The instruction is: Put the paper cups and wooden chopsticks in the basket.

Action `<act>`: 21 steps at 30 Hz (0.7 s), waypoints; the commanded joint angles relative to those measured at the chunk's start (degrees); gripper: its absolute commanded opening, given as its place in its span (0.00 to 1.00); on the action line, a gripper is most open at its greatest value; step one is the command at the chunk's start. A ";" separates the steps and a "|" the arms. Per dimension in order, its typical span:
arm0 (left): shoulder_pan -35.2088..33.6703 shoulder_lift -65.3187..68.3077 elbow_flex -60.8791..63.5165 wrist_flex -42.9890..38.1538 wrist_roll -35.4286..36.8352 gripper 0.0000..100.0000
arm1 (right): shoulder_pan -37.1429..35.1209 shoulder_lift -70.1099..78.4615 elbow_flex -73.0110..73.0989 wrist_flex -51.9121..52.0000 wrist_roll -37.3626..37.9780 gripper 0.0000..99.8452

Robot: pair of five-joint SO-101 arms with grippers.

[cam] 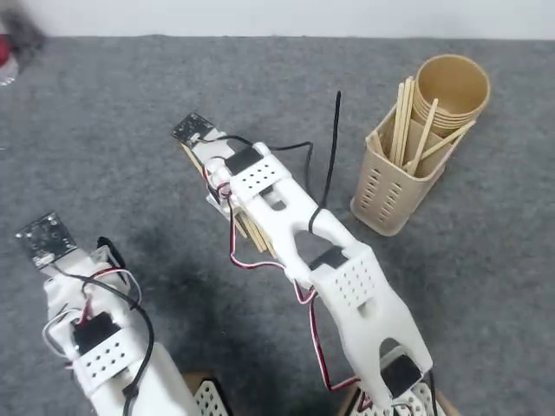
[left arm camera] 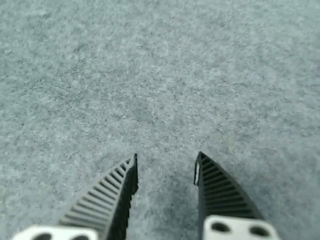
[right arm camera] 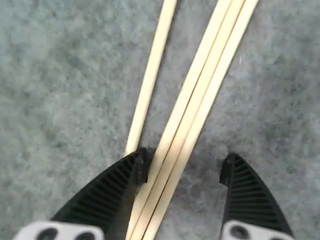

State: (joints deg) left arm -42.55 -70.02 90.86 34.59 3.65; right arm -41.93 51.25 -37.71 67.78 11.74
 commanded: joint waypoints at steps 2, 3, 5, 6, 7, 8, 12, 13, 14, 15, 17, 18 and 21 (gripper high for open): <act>1.58 -0.88 -0.40 -1.23 -0.35 0.18 | -0.22 2.68 -8.53 3.30 1.58 0.11; 1.58 -0.88 -0.40 -1.23 -0.35 0.18 | -0.22 3.38 -9.67 3.91 2.81 0.06; 1.58 -0.88 -0.40 -1.23 -0.35 0.18 | -0.48 4.62 -11.69 5.49 6.07 0.00; 1.58 -0.88 -0.40 -1.23 -0.35 0.18 | -0.48 5.05 -12.57 6.37 7.12 0.01; 1.58 -0.88 -0.40 -1.23 -0.35 0.18 | -0.48 5.49 -13.36 7.34 7.47 0.03; 1.58 -0.88 -0.40 -1.23 -0.35 0.18 | -0.40 5.76 -14.24 8.04 7.38 0.03; 1.58 -0.88 -0.40 -1.23 -0.35 0.18 | -0.22 6.02 -15.56 10.33 7.38 0.01; 1.58 -0.88 -0.40 -1.23 -0.44 0.18 | -0.22 5.93 -15.56 10.86 7.38 0.01; 1.58 -0.88 -0.40 -1.23 -0.44 0.18 | -0.13 5.76 -15.56 11.47 7.38 0.01; 1.58 -0.88 -0.31 -1.23 -0.44 0.18 | -0.04 5.67 -15.74 12.09 7.38 0.01; 1.58 -0.88 -0.31 -1.23 -0.44 0.18 | 0.57 5.49 -15.82 13.32 7.38 0.01; 1.58 -0.88 -0.31 -1.23 -0.44 0.18 | 0.75 5.32 -16.26 14.11 7.38 0.01; 1.58 -0.88 -0.31 -1.23 -0.44 0.18 | 1.98 4.00 -19.60 18.24 7.30 0.01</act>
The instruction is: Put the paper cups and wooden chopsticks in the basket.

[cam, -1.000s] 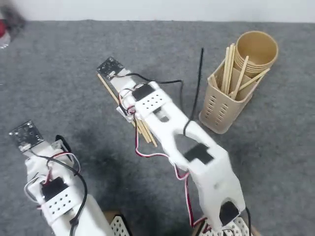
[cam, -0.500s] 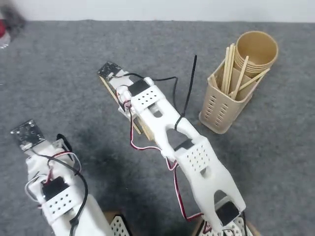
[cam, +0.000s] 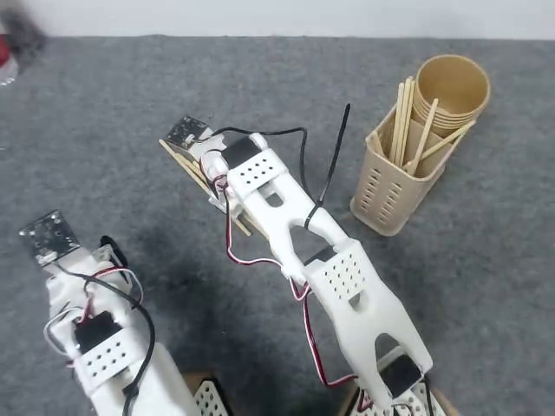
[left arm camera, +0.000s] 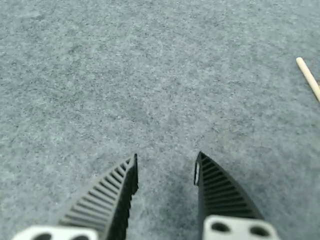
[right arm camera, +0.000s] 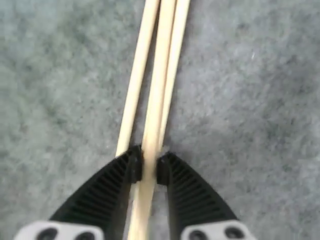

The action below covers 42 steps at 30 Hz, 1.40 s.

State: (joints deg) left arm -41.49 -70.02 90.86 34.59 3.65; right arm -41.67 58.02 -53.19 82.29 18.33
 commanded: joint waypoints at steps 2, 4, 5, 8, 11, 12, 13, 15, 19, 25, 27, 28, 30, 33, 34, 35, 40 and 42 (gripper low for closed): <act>0.53 -0.88 -0.31 -1.23 -0.44 0.18 | 2.86 -4.53 -8.62 7.60 0.70 0.01; 0.53 -0.88 -0.31 -1.23 -0.44 0.18 | 4.00 -6.46 -14.24 11.65 0.62 0.01; 0.53 -0.88 -0.31 -1.23 -0.44 0.18 | 4.53 -7.43 -17.32 13.85 0.62 0.01; 0.62 -0.88 -0.31 -1.23 -0.44 0.18 | 5.41 -9.10 -26.20 20.00 1.05 0.01; 0.62 -0.88 -0.31 -1.14 -0.44 0.18 | 6.90 -10.07 -28.75 20.88 1.05 0.01; 0.62 -0.88 -0.31 -1.14 -0.44 0.18 | 7.34 -10.24 -28.75 20.88 0.97 0.01; 0.62 -0.88 -0.31 -1.14 -0.44 0.18 | 7.78 -10.15 -28.66 20.79 0.88 0.01; 0.62 -0.88 -0.31 -1.14 -0.44 0.18 | 7.96 -9.63 -28.66 20.79 0.88 0.01; 0.62 -0.88 -0.31 -1.14 -0.44 0.18 | 7.52 -8.84 -28.66 20.79 0.79 0.01; 0.70 -0.88 -0.31 -1.14 -0.53 0.18 | 6.37 -5.67 -25.23 20.53 0.88 0.01; 0.70 -0.88 -0.31 -1.14 -0.53 0.18 | 5.85 -2.77 -23.03 20.53 1.14 0.01; 0.70 -0.88 -0.31 -1.14 -0.53 0.18 | 5.76 -1.27 -22.33 20.53 1.14 0.01; 0.70 -0.88 -0.31 -1.14 -0.53 0.18 | 5.76 1.71 -22.42 20.53 1.14 0.01; 0.70 -0.88 -0.31 -1.14 -0.53 0.18 | 5.85 5.23 -22.42 20.44 1.14 0.01; 0.70 -0.88 -0.31 -1.14 -0.53 0.18 | 5.76 6.29 -22.42 20.44 1.14 0.01; 0.70 -0.88 -0.31 -1.14 -0.53 0.18 | 5.58 7.25 -22.42 20.44 1.14 0.01; 0.70 -0.88 -0.31 -1.14 -0.53 0.18 | 5.14 7.96 -24.00 19.91 1.32 0.19; 0.70 -0.88 -0.31 -1.14 -0.53 0.18 | 4.35 7.87 -26.02 19.74 2.11 0.25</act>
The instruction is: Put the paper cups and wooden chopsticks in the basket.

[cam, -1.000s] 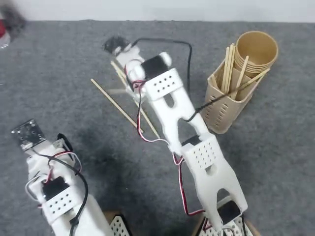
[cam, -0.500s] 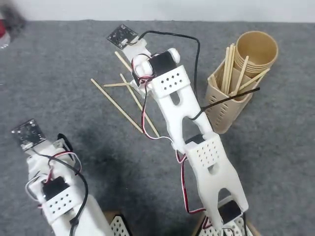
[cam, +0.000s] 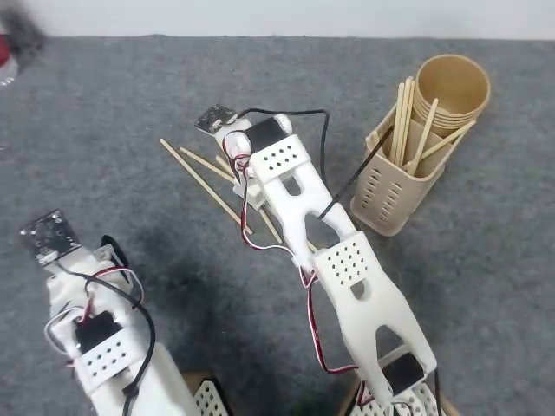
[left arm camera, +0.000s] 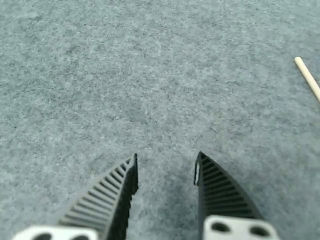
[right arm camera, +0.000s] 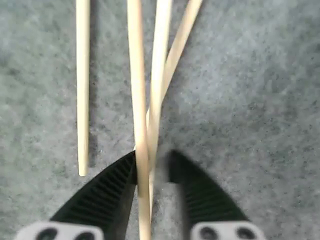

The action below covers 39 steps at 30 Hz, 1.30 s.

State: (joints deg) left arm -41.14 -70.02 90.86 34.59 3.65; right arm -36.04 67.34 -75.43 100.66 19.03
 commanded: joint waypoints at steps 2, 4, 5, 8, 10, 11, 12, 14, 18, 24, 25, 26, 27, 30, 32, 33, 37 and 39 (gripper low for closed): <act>0.35 -0.88 -0.31 -1.14 -0.53 0.18 | -2.33 -0.92 -6.07 1.36 2.64 0.23; 0.35 -0.88 -0.31 -1.14 -0.53 0.18 | -3.47 -0.84 -7.03 1.01 3.87 0.20; 0.35 -0.88 -0.31 -1.14 -0.53 0.18 | -3.74 -0.84 -7.30 0.92 4.22 0.19; 0.44 -0.88 -0.31 -1.14 -0.53 0.18 | -3.82 -0.84 -6.77 -1.10 4.22 0.19; 0.44 -0.88 -0.31 -1.14 -0.53 0.18 | -3.30 -0.84 -6.77 -2.15 4.22 0.19; 0.44 -0.88 -0.31 -1.14 -0.53 0.18 | -3.03 -0.84 -6.77 -2.15 4.22 0.19; 0.44 -0.88 -0.31 -1.14 -0.53 0.18 | -2.77 -0.84 -6.77 -2.15 4.22 0.19; 0.44 -0.88 -0.31 -1.14 -0.53 0.18 | -2.59 -0.75 -6.68 -1.36 4.75 0.19; 0.44 -0.88 -0.31 -1.14 -0.53 0.18 | -2.42 -0.84 -4.57 2.33 8.35 0.15; 0.44 -0.88 -0.31 -1.14 -0.53 0.18 | -1.10 -0.92 -2.37 -0.04 7.03 0.15; 0.44 -0.88 -0.31 -1.14 -0.53 0.18 | -1.36 -0.92 -2.37 -0.92 6.07 0.16; 0.44 -0.88 -0.31 -1.14 -0.53 0.18 | -1.63 -0.92 -2.37 -1.80 5.63 0.16; 0.44 -0.88 -0.31 -1.14 -0.53 0.18 | -1.80 -0.84 -1.93 -2.68 5.63 0.17; 0.44 -0.88 -0.31 -1.14 -0.53 0.18 | -2.07 -0.75 -1.85 -3.82 5.80 0.16; 0.44 -0.88 -0.31 -1.14 -0.53 0.18 | -2.07 -0.04 -2.11 -4.35 5.80 0.16; 0.44 -0.88 -0.31 -1.14 -0.53 0.18 | -2.07 0.48 -2.20 -4.44 5.80 0.16; 0.44 -0.88 -0.31 -1.14 -0.53 0.18 | -2.07 3.12 -2.29 -5.23 5.89 0.16; 0.44 -0.88 -0.31 -1.14 -0.53 0.18 | -2.07 4.00 -2.29 -5.23 6.24 0.16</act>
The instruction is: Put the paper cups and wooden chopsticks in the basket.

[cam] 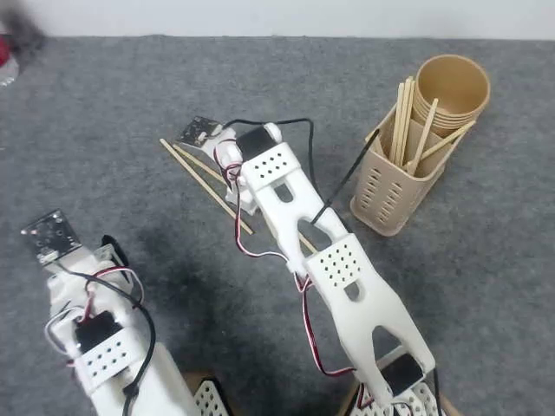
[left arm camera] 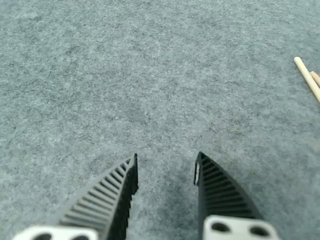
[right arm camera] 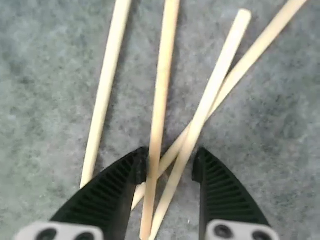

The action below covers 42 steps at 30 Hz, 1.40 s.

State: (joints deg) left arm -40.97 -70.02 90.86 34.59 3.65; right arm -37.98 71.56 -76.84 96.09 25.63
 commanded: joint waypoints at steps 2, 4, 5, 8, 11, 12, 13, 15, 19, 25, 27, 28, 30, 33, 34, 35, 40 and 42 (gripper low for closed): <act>0.26 -0.88 -0.31 -1.14 -0.53 0.18 | -0.13 -0.22 -0.97 -0.66 -0.44 0.16; 0.26 -0.88 -0.31 -1.14 -0.53 0.18 | -0.13 -0.13 -0.97 -0.66 -0.44 0.16; 0.26 -0.88 -0.31 -1.14 -0.53 0.18 | -0.13 -0.13 -0.97 -0.66 -0.44 0.15; 0.26 -0.88 -0.31 -1.14 -0.53 0.18 | -0.13 -0.13 -0.97 -0.66 -0.44 0.04; 0.26 -0.88 -0.31 -1.14 -0.53 0.18 | -0.13 -0.75 -0.97 -0.22 -0.44 0.03; 0.26 -0.88 -0.31 -1.14 -0.53 0.18 | -0.13 -1.27 -0.97 -0.04 -0.44 0.03; 0.26 -0.88 -0.31 -1.14 -0.53 0.18 | -0.13 -1.98 -0.97 0.04 -0.53 0.03; 0.26 -0.88 -0.31 -1.14 -0.53 0.18 | -0.13 -3.30 -0.97 0.48 -0.70 0.04; 0.26 -0.88 -0.31 -1.14 -0.53 0.18 | -0.66 -4.44 -0.97 2.15 -0.79 0.12; 0.26 -0.88 -0.31 -1.14 -0.53 0.18 | -1.27 -4.44 -0.70 3.65 -0.79 0.17; 0.26 -0.88 -0.31 -1.14 -0.53 0.18 | -1.36 -4.62 -0.88 3.65 -0.79 0.17; 0.26 -0.88 -0.31 -1.14 -0.53 0.18 | -1.36 -4.88 -0.88 3.65 -0.79 0.17; 0.26 -0.88 -0.31 -1.14 -0.53 0.18 | -1.36 -5.05 -1.05 3.65 -0.70 0.17; 0.26 -0.88 -0.31 -1.14 -0.53 0.18 | -1.36 -6.11 -2.11 4.88 -0.70 0.17; 0.26 -0.88 -0.31 -1.14 -0.53 0.18 | -1.27 -6.73 -3.16 5.58 -0.70 0.17; 0.26 -0.88 -0.31 -1.14 -0.53 0.18 | -1.10 -7.25 -4.31 6.11 -0.79 0.17; 0.26 -0.88 -0.31 -1.14 -0.53 0.18 | 0.48 -6.81 -6.51 3.82 -0.53 0.17; 0.26 -0.88 -0.31 -1.14 -0.53 0.18 | 0.31 -5.32 -6.33 3.12 -0.53 0.17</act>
State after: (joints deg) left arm -40.97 -70.02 90.86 34.59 3.65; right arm -38.51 68.84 -80.62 100.04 25.45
